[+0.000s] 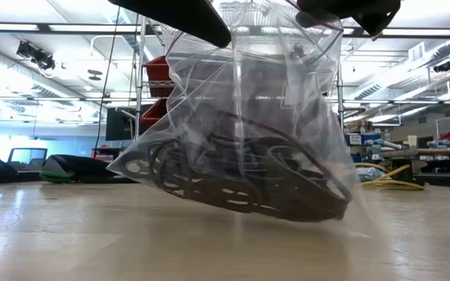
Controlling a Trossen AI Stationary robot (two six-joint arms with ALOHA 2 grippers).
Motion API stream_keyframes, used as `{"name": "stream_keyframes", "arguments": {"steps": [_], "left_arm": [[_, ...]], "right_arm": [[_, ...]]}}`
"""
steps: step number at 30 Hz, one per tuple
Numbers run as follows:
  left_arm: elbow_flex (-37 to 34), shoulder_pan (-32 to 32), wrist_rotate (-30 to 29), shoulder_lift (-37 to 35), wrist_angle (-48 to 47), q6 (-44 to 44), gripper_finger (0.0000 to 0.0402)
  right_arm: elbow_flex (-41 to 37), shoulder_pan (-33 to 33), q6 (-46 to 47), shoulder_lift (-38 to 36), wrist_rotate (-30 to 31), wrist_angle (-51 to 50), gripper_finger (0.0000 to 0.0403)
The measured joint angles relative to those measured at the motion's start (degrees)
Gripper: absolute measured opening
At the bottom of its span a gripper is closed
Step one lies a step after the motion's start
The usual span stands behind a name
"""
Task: Sort rubber bands
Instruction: Close the transparent zip bag
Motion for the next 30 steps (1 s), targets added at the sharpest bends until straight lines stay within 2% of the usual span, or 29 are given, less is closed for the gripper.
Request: {"name": "stream_keyframes", "arguments": {"steps": [6, 10, 16, 30], "left_arm": [[0.0, 0.0, 0.0, 0.0, 0.0, 0.0, 0.0002], [0.0, 0.0, -0.1, 0.0, 0.0, 0.1, 0.0002], [0.0, 0.0, -0.1, 0.0, 0.0, 0.1, 0.0002], [0.0, 0.0, 0.1, 0.0, 4.6, 0.0, 0.0002]], "right_arm": [[0.0, -2.0, -1.6, 0.0, -4.0, -0.3, 0.0052], [0.0, -3.1, -2.1, 0.0, -4.5, -0.5, 0.0047], [0.0, -3.5, -2.1, 0.0, -5.8, -2.0, 0.0005], [0.0, -3.5, -2.0, 0.1, -4.8, -2.0, 0.0]]}}
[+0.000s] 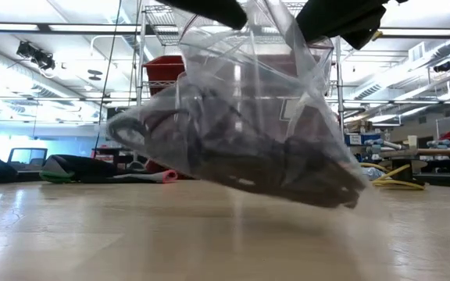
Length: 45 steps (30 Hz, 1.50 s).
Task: Sort rubber bands
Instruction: Close the transparent zip bag
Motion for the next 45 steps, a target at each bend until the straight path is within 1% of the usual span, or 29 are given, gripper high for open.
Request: {"name": "stream_keyframes", "arguments": {"steps": [5, 13, 18, 24, 27, 30, 34, 36, 38, 42, 45], "left_arm": [[0.0, 0.3, 0.6, 0.0, -0.3, 0.5, 0.0002], [0.0, 0.6, -0.4, 0.0, -0.2, -0.3, 0.0002], [0.0, 0.7, 2.8, 0.0, -0.5, -0.4, 0.0002], [0.0, 0.6, 3.4, 0.0, -0.3, -0.5, 0.0002], [0.0, 0.6, 3.6, 0.0, -0.4, -1.9, 0.0002], [0.0, 0.6, 5.3, 0.0, -2.4, -3.9, 0.0002], [0.0, 1.1, 4.0, 0.0, -5.1, -9.1, 0.0002], [0.0, 1.3, 2.4, -0.1, -7.6, -9.5, 0.0002], [0.0, 1.1, 1.0, -1.2, -8.9, -9.7, 0.0002], [0.0, 0.5, 1.0, -6.4, -8.0, -9.6, 0.0002], [0.0, 0.6, 1.4, -10.0, -9.1, -9.2, 0.0002]], "right_arm": [[0.0, 0.0, 0.0, 0.0, 0.0, 0.0, 0.0], [0.0, 0.0, 0.0, 0.0, -0.1, 0.1, 0.0], [0.0, 0.0, -0.1, 0.0, -0.2, 0.1, 0.0], [0.0, 0.0, -0.5, 0.0, -0.3, 0.1, 0.0], [0.0, 0.0, -0.5, 0.0, -0.3, 0.1, 0.0], [0.0, 0.0, -0.5, 0.0, -0.3, 0.1, 0.0], [0.0, 0.5, -1.3, 0.0, 1.9, 0.0, 0.0], [0.0, 0.9, -1.8, -0.1, 2.7, -0.5, 0.0], [0.0, 1.2, -1.4, -0.8, 3.1, -2.0, 0.0], [0.1, 1.8, -1.2, -2.1, 4.0, -3.0, 0.0], [0.1, 1.9, -2.9, -3.7, 4.6, -2.5, 0.0]]}}
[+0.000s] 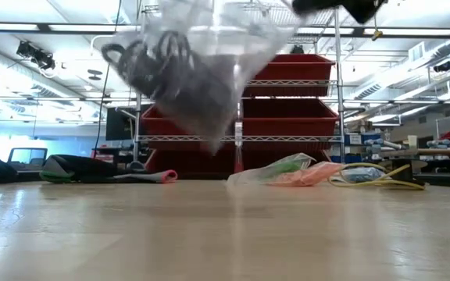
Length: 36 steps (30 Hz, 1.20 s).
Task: Sort rubber bands
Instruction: Close the transparent zip bag
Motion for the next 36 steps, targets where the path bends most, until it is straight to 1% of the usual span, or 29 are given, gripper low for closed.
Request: {"name": "stream_keyframes", "arguments": {"steps": [4, 7, 9, 12, 15, 18, 22, 26, 29, 32, 36], "left_arm": [[0.0, 0.2, 0.3, -2.9, -2.7, -1.2, 0.0002], [0.0, 0.4, 3.4, -2.8, -3.4, -1.4, 0.0002], [-0.2, 0.4, 4.1, -2.2, -2.6, -1.5, 0.0002], [-1.6, 0.4, 3.9, -1.4, -2.1, -1.3, 0.0002], [-3.1, 0.5, 1.6, -1.6, -0.8, -1.3, 0.0002], [-3.8, 0.5, 0.4, -1.7, -1.6, -1.3, 0.0002], [-3.9, 0.4, -1.2, -1.7, -1.7, -1.5, 0.0002], [-3.9, 0.5, -2.7, -1.7, -1.9, -1.3, 0.0002], [-3.9, 0.4, -4.1, -1.7, -1.9, -1.3, 0.0002], [-3.9, 0.2, -5.5, -1.7, -1.8, -1.3, 0.0002], [-3.9, -0.1, -6.7, -1.9, -1.8, -1.3, 0.0002]], "right_arm": [[0.0, 0.1, -3.2, -2.2, 0.7, 1.2, 0.0], [0.0, 0.1, -5.2, -3.5, 0.3, 1.7, 0.0], [0.0, 0.1, -5.7, -4.0, -0.3, 2.3, 0.0], [0.5, -0.3, -5.7, -4.4, 0.4, 2.4, 0.0], [1.9, -0.6, -5.7, -4.4, 2.3, 2.2, 0.0001], [4.5, -0.8, -5.8, -4.5, 5.4, -1.9, 0.0014], [8.9, 0.2, -3.9, -5.3, 8.6, -8.7, 0.0053], [12.1, 2.4, 0.6, -5.3, 9.9, -14.4, 0.0101], [12.2, 4.0, 8.4, -5.3, 9.7, -18.3, 0.0129], [11.2, 6.1, 18.2, -4.8, 10.4, -22.8, 0.0142], [5.0, 10.2, 24.8, -4.6, 16.3, -19.6, 0.0142]]}}
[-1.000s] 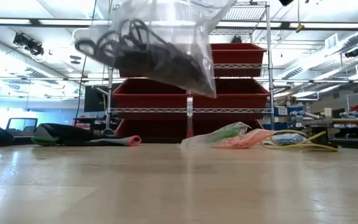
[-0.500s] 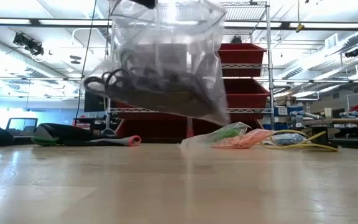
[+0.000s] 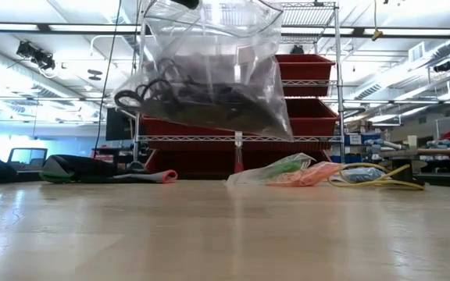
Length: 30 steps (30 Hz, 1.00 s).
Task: Sort rubber bands
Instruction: Close the transparent zip bag
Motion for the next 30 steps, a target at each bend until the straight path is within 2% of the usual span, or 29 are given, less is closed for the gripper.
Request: {"name": "stream_keyframes", "arguments": {"steps": [5, 8, 10, 13, 17, 21, 30], "left_arm": [[0.0, -0.4, -0.3, -0.1, 1.2, 0.5, 0.0002], [0.0, -0.7, -0.2, -0.1, 4.0, 2.4, 0.0002], [0.0, -0.8, 0.8, -0.1, 6.1, 3.3, 0.0002], [0.0, -0.8, 2.0, -0.1, 6.9, 4.2, 0.0002], [0.0, -0.8, 2.1, -0.1, 7.2, 4.6, 0.0002], [0.0, -0.8, 2.1, -0.1, 8.4, 5.2, 0.0002], [0.0, -0.8, 2.5, -0.1, 9.1, 5.4, 0.0002]], "right_arm": [[-10.4, 3.7, 9.1, 0.0, 12.6, 9.2, 0.0135], [-17.6, 2.7, 8.3, 0.0, 12.9, 23.1, 0.0135], [-22.3, 1.2, 3.5, 0.1, 11.7, 34.8, 0.0135], [-26.8, -0.3, -8.4, 0.1, 11.8, 52.3, 0.0133], [-28.3, -1.6, -24.7, 0.0, 9.9, 67.9, 0.013], [-28.4, -4.7, -27.7, 0.0, 3.5, 70.0, 0.0136], [-28.4, -9.0, -29.0, 0.0, -2.5, 72.6, 0.0182]]}}
